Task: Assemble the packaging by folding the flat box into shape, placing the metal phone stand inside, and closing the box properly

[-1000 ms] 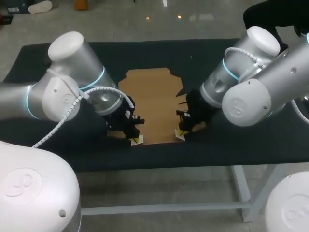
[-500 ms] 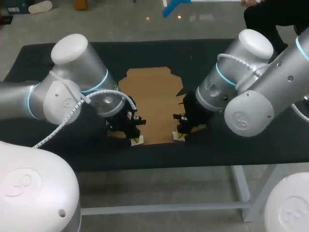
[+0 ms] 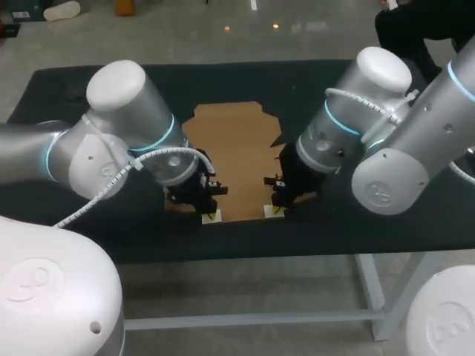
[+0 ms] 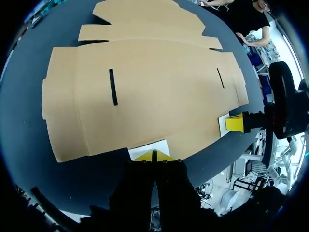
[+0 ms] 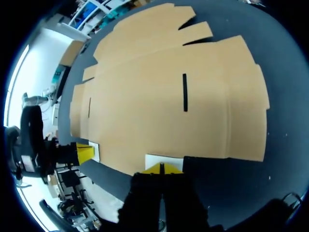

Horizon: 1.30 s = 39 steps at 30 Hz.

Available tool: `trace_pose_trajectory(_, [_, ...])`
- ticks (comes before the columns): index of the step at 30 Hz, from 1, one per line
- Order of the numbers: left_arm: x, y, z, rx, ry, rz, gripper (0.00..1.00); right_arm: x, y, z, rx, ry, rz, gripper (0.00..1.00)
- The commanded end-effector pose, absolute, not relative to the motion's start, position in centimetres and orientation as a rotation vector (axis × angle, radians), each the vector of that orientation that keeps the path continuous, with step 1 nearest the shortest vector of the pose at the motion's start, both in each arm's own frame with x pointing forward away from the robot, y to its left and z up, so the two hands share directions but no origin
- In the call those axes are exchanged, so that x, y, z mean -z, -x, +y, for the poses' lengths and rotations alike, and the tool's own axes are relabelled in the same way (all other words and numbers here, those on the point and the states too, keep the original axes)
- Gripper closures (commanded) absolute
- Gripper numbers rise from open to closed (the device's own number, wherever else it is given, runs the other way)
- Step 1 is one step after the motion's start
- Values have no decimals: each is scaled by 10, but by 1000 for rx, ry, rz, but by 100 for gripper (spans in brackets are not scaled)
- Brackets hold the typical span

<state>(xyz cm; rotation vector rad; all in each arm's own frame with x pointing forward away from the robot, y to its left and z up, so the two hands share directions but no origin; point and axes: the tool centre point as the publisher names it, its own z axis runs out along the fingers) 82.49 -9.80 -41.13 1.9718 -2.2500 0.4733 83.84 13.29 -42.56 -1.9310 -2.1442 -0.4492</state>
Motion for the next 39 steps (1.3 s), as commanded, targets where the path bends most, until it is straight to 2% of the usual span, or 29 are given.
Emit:
trace_pose_trajectory(1, [419,-827,-104,-452,-2000,-2256,100,436,-839,138,432,1960,-2153,100])
trace_pose_trajectory(16, [426,-833,-102,-458,-2010,-2242,100,440,-841,140,413,1953,-2151,100])
trace_pose_trajectory(39, [374,-839,-71,-591,-1954,-2232,100,393,-859,117,656,1792,-2025,100])
